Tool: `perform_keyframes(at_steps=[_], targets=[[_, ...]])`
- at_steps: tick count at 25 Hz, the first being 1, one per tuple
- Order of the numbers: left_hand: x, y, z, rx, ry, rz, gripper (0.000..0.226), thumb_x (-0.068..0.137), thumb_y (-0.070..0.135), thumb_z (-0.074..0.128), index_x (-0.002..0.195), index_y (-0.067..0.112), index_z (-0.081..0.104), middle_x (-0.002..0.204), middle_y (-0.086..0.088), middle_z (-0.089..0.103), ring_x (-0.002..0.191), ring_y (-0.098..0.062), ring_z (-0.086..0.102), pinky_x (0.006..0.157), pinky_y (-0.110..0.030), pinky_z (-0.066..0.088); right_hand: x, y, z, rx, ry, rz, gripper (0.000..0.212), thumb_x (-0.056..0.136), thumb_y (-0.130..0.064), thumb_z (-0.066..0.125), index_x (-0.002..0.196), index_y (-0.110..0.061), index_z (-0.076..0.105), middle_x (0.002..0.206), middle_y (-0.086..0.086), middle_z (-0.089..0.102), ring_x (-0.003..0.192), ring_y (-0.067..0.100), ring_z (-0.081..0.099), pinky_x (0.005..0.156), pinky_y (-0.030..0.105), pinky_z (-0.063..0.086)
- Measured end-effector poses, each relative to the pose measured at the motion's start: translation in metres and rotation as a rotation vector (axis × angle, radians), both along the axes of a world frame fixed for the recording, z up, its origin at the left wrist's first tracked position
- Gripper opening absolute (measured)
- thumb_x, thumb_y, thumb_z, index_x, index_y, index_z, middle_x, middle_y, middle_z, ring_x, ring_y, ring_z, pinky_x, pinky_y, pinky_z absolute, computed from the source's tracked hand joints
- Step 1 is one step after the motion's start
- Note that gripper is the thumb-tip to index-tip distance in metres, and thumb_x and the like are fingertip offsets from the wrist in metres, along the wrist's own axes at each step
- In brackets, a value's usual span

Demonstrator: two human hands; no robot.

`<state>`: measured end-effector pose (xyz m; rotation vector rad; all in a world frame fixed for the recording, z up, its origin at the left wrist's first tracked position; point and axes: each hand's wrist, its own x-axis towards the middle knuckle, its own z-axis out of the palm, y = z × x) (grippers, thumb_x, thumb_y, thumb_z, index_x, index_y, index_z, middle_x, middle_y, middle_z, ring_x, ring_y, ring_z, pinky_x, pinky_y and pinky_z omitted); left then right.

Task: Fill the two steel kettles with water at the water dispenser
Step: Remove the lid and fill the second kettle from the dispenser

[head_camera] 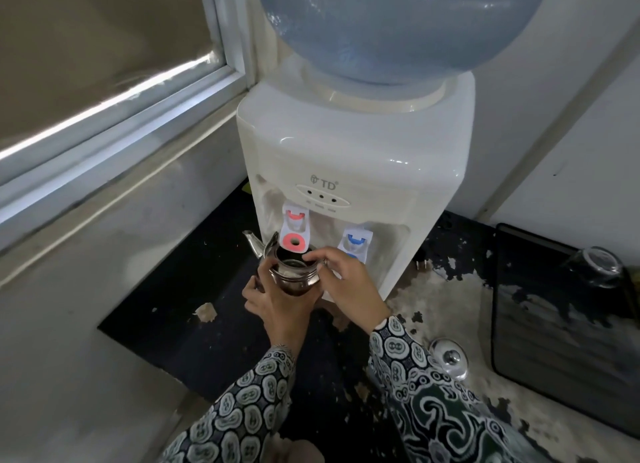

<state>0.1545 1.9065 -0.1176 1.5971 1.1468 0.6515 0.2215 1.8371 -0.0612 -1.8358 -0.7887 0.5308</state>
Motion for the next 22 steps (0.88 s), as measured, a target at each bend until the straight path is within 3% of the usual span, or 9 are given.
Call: perform_keyframes(at_steps=[2, 5, 10, 13, 15, 18, 22], targets=[[0.003, 0.002, 0.000, 0.004, 0.022, -0.019, 0.075, 0.059, 0.026, 0.081, 0.120, 0.032, 0.039, 0.133, -0.015, 0.024, 0.119, -0.035, 0.026, 0.083, -0.031, 0.030, 0.003, 0.005, 0.004, -0.067, 0.011, 0.012, 0.028, 0.090, -0.005, 0.045, 0.109, -0.016, 0.062, 0.115, -0.001, 0.064, 0.105, 0.007, 0.057, 0.084, 0.002, 0.038], [0.007, 0.006, 0.002, -0.027, 0.053, -0.032, 0.075, 0.064, 0.023, 0.077, 0.125, 0.031, 0.034, 0.137, -0.019, 0.019, 0.121, -0.039, 0.023, 0.088, -0.037, 0.031, 0.004, 0.019, 0.006, -0.197, -0.003, 0.030, 0.026, 0.089, -0.008, 0.045, 0.113, -0.011, 0.056, 0.120, 0.005, 0.059, 0.110, 0.014, 0.054, 0.089, 0.017, 0.040], [0.011, 0.015, 0.009, -0.080, 0.088, -0.072, 0.068, 0.075, 0.027, 0.066, 0.131, 0.029, 0.027, 0.147, -0.018, 0.009, 0.127, -0.040, 0.016, 0.107, -0.053, 0.027, -0.003, 0.047, 0.010, -0.313, -0.149, -0.066, 0.012, 0.088, -0.004, 0.044, 0.096, -0.012, 0.038, 0.121, 0.017, 0.038, 0.111, 0.032, 0.044, 0.092, 0.037, 0.042], [0.010, 0.020, 0.011, -0.080, 0.091, -0.102, 0.068, 0.077, 0.029, 0.064, 0.133, 0.030, 0.024, 0.147, -0.016, 0.010, 0.128, -0.037, 0.014, 0.109, -0.052, 0.024, -0.003, 0.052, 0.005, -0.333, -0.179, -0.083, 0.017, 0.088, -0.004, 0.044, 0.103, -0.009, 0.040, 0.127, 0.017, 0.033, 0.117, 0.032, 0.039, 0.096, 0.035, 0.039], [0.009, 0.019, 0.011, -0.058, 0.088, -0.108, 0.069, 0.078, 0.026, 0.064, 0.134, 0.028, 0.025, 0.147, -0.015, 0.011, 0.127, -0.036, 0.016, 0.109, -0.043, 0.023, 0.000, 0.051, 0.001, -0.399, -0.178, -0.032, 0.023, 0.089, -0.008, 0.045, 0.111, -0.003, 0.044, 0.129, 0.016, 0.038, 0.124, 0.029, 0.032, 0.099, 0.035, 0.033], [0.008, 0.016, 0.012, -0.020, 0.079, -0.120, 0.072, 0.075, 0.019, 0.068, 0.135, 0.025, 0.028, 0.147, -0.014, 0.011, 0.127, -0.035, 0.015, 0.095, -0.029, 0.018, 0.006, 0.050, -0.003, -0.452, -0.132, 0.021, 0.031, 0.090, -0.016, 0.048, 0.119, -0.004, 0.049, 0.129, 0.013, 0.047, 0.128, 0.026, 0.030, 0.105, 0.040, 0.033], [0.008, 0.017, 0.015, -0.033, 0.095, -0.132, 0.071, 0.075, 0.019, 0.068, 0.134, 0.024, 0.029, 0.146, -0.016, 0.012, 0.127, -0.035, 0.015, 0.104, -0.037, 0.019, 0.002, 0.047, -0.004, -0.298, -0.062, -0.055, 0.028, 0.085, -0.016, 0.059, 0.113, -0.008, 0.060, 0.120, 0.011, 0.057, 0.122, 0.021, 0.039, 0.102, 0.034, 0.037]])
